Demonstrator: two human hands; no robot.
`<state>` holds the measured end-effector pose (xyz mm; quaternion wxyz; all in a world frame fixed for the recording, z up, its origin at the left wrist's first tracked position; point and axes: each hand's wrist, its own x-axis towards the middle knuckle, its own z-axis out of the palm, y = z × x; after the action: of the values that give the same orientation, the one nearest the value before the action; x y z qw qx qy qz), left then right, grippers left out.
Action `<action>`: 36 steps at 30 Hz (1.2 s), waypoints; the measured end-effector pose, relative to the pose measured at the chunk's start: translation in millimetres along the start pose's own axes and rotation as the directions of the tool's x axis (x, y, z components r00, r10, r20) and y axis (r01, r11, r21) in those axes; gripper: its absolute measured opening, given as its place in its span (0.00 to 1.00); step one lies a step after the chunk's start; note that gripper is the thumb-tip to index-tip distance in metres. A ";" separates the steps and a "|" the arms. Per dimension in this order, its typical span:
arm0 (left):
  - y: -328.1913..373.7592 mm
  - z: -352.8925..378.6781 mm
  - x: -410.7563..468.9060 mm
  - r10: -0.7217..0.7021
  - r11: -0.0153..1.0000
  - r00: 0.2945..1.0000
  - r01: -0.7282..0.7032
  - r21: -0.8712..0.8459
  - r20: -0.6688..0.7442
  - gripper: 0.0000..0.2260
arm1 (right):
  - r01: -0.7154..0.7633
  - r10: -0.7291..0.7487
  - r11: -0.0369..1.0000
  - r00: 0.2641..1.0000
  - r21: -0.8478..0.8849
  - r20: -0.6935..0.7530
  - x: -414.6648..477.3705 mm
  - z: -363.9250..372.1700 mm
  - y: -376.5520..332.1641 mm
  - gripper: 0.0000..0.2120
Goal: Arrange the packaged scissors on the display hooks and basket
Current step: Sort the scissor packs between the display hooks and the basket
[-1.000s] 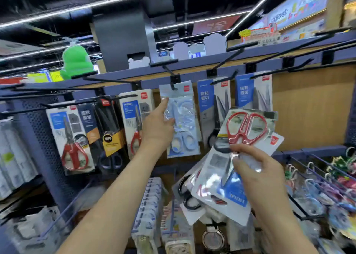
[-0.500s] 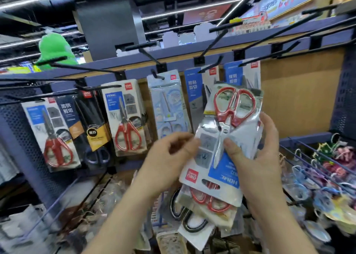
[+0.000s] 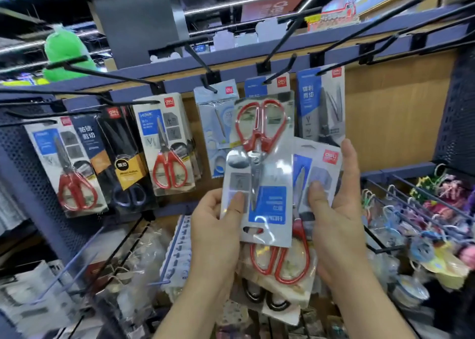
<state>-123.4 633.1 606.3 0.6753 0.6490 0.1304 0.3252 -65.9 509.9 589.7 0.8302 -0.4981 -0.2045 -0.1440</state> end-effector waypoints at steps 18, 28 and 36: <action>97.0 -111.2 42.2 0.151 0.839 0.928 -0.303 0.452 0.341 0.07 | -0.001 0.155 0.922 0.916 -0.386 0.369 21.2 8.7 -39.9 0.19; 91.0 -147.4 53.4 0.213 0.922 0.976 -0.218 0.320 0.052 0.04 | -0.073 0.194 0.944 0.913 -0.323 0.359 -16.1 46.8 -39.6 0.05; 86.7 -169.1 50.3 0.172 0.906 0.983 -0.181 0.383 0.059 0.06 | -0.209 0.351 0.920 0.814 -0.330 0.463 -31.9 66.5 -31.4 0.14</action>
<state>-210.0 792.9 681.1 0.5033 0.7824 0.1248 0.3451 -120.7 555.4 626.3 0.6835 -0.6490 -0.3210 0.0932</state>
